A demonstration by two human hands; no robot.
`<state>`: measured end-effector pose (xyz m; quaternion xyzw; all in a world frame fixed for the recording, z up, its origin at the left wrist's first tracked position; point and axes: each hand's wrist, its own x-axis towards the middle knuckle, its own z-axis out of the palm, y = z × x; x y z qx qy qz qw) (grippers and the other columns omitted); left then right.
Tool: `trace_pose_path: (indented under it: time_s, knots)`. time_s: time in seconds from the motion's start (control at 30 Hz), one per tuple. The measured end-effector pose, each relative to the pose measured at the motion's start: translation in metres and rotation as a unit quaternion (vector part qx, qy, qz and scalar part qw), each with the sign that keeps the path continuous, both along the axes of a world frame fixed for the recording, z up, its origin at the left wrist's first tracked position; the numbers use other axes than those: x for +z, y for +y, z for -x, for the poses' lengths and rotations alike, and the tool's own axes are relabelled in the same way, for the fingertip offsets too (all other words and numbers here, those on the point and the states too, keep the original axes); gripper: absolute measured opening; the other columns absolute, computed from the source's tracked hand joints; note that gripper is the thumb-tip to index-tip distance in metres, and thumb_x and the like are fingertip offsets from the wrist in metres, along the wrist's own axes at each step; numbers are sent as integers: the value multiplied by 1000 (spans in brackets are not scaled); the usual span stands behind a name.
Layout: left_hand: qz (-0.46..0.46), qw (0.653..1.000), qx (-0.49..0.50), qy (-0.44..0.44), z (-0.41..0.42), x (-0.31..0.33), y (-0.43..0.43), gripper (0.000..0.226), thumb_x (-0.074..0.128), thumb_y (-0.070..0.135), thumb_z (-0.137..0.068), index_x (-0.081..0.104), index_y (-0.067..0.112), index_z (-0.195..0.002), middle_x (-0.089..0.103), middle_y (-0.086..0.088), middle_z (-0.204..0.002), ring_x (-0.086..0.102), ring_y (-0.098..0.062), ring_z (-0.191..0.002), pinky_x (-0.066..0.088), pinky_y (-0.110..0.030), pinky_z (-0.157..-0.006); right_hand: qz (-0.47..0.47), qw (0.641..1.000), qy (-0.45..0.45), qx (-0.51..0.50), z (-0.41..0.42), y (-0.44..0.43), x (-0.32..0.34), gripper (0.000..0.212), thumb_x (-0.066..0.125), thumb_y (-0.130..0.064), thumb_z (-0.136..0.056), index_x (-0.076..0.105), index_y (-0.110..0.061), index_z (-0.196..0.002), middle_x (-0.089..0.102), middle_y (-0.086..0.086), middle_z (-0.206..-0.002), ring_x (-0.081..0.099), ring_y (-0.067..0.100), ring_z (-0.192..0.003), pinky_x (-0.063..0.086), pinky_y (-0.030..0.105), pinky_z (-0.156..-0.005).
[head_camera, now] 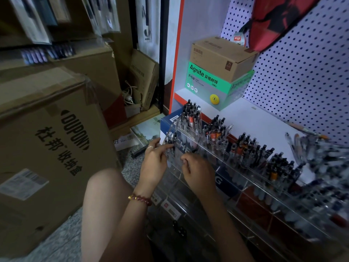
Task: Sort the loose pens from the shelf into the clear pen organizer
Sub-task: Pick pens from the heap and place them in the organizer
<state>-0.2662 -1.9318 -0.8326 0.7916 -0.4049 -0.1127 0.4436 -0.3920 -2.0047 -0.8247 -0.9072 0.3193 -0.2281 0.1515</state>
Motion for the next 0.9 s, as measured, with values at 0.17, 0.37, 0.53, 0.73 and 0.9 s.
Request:
trace_pose_path:
  time_s: [0.17,0.37,0.53,0.73,0.9]
  knots:
    - [26,999,16,13,1,1,1,43,40,-9,-90,70,16,-109,40,-10,-141,35,-20,-134,32,-24,-105,38,995,41,-85,2,10,5,13,58,-9,-86,68,-7,-96,65,7,-85,56,15,-72,35,24,-60]
    - [40,999,17,10,-2,-1,4,43,41,-10,-89,71,17,-103,45,-10,-136,39,-20,-130,36,-29,-106,12,990,105,-89,-5,15,13,43,47,-16,-94,49,-9,-136,56,8,-131,49,21,-119,40,34,-96]
    - [48,999,17,11,-3,-5,5,43,42,-13,-87,72,15,-100,49,-10,-129,42,-23,-128,38,-29,-104,9,986,161,-35,-27,13,13,54,43,-19,-96,31,-12,-148,35,1,-151,32,21,-134,23,36,-110]
    - [41,999,15,22,-1,-3,9,41,42,-15,-87,71,10,-99,49,-7,-126,40,-15,-127,28,-11,-98,-7,988,150,-30,-33,13,8,51,43,-20,-96,35,-12,-145,38,1,-149,32,20,-135,24,38,-112]
    - [21,1000,-14,6,0,-5,9,42,42,-14,-87,70,11,-107,47,-9,-126,38,-15,-126,24,-8,-99,-33,991,110,-68,-29,14,7,45,45,-21,-94,42,-13,-138,48,6,-137,39,22,-129,30,36,-108]
